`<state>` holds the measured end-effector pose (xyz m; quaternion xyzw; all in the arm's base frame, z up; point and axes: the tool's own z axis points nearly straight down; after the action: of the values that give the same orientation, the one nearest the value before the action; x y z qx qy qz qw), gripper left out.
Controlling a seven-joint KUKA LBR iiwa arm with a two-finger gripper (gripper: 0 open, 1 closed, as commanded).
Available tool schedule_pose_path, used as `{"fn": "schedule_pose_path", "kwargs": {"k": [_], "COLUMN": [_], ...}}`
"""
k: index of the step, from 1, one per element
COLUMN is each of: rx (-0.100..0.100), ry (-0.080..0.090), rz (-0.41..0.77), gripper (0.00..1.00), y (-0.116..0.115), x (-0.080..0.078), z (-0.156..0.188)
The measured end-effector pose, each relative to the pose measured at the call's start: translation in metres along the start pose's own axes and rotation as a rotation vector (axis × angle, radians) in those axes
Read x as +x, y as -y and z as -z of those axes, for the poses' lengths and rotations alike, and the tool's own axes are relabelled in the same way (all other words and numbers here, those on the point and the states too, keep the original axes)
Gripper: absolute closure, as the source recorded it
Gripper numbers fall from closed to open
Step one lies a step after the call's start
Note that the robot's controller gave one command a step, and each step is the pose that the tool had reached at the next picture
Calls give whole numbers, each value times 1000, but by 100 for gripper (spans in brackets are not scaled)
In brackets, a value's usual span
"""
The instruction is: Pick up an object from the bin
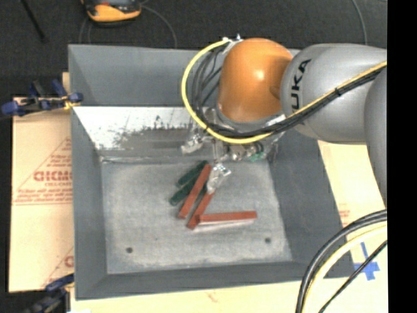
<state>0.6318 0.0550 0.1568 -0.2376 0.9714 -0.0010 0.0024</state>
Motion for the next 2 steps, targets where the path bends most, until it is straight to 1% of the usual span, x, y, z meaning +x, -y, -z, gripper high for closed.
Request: {"fn": "schedule_pose_path", "kwargs": {"k": [1,2], "rx": [4,-6], "ry": [13,-13], "rz": [102,407], "gripper": [0,100], "y": [6,20], "x": [61,-8], "z": [-58,-77]}}
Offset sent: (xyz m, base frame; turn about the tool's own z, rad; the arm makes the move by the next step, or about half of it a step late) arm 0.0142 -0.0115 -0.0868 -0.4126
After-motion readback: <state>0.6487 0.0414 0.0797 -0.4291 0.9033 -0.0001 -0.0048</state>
